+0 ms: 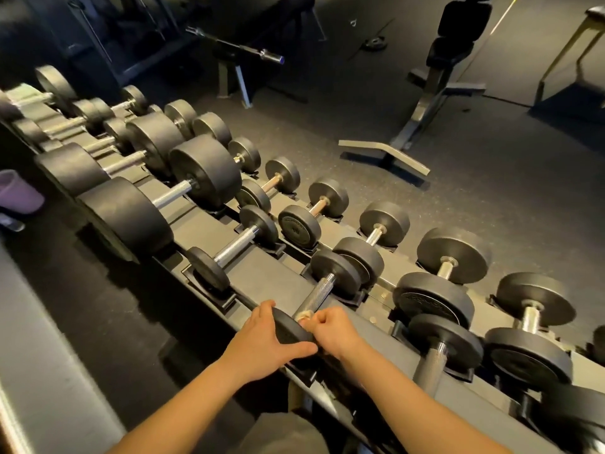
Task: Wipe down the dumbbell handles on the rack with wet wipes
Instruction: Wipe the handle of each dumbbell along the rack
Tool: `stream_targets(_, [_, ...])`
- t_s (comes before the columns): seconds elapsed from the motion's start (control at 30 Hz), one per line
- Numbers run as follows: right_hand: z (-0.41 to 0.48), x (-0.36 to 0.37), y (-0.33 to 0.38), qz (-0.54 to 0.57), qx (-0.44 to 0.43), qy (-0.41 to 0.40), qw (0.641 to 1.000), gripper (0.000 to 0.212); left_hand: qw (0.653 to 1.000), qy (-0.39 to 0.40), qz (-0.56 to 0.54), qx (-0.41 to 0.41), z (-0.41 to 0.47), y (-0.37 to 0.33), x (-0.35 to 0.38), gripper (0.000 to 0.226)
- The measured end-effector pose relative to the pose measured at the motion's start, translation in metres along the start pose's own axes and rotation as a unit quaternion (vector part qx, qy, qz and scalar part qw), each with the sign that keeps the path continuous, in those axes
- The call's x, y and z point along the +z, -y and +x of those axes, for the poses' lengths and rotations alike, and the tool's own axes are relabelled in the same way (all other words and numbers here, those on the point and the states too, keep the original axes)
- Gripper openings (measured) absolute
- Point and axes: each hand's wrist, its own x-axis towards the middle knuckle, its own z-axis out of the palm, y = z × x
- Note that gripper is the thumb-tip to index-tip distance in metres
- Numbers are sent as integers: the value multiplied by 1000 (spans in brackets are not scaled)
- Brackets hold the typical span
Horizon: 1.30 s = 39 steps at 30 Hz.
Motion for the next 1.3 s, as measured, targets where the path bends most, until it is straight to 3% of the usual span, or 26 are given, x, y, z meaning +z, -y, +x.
stream_targets(0.1, [11, -18, 11, 81, 20, -98, 992, 31, 998, 32, 45, 7, 8, -7, -25, 102])
stream_targets(0.17, [13, -27, 20, 91, 33, -123, 988, 28, 998, 4, 55, 39, 22, -12, -38, 77])
stream_targets(0.27, [9, -32, 34, 81, 57, -80, 992, 25, 991, -33, 31, 123, 52, -22, -47, 51])
stream_targets(0.4, [-3, -34, 53, 184, 73, 1, 980, 23, 966, 89, -112, 216, 83, -37, -44, 19])
stream_targets(0.47, [-9, -37, 57, 240, 89, 34, 966, 28, 960, 112, -127, 224, 97, -35, -38, 8])
stream_targets(0.57, [-22, -44, 54, 261, 97, 16, 960, 26, 968, 97, -163, 163, 117, -29, -28, 4])
stream_targets(0.67, [-25, -54, 47, 231, 88, -129, 960, 19, 947, 57, -312, 52, 125, -34, -20, 7])
stream_targets(0.73, [-24, -61, 45, 185, 82, -184, 962, 17, 928, 50, -370, 6, 125, -43, -14, 15])
stream_targets(0.93, [-15, -39, 52, 86, 114, -116, 983, 23, 971, 18, -235, 46, 136, -58, 0, 25])
stream_targets(1.03, [0, -24, 45, 66, 96, -153, 981, 23, 977, 3, -202, 64, 142, -56, 0, 27])
stream_targets(1.17, [18, -19, 42, 98, 88, -205, 970, 20, 962, 47, -266, 34, 149, -46, 0, 26])
stream_targets(1.3, [31, -14, 37, 168, 135, -239, 947, 30, 900, 157, -401, -71, 156, -40, -7, 17])
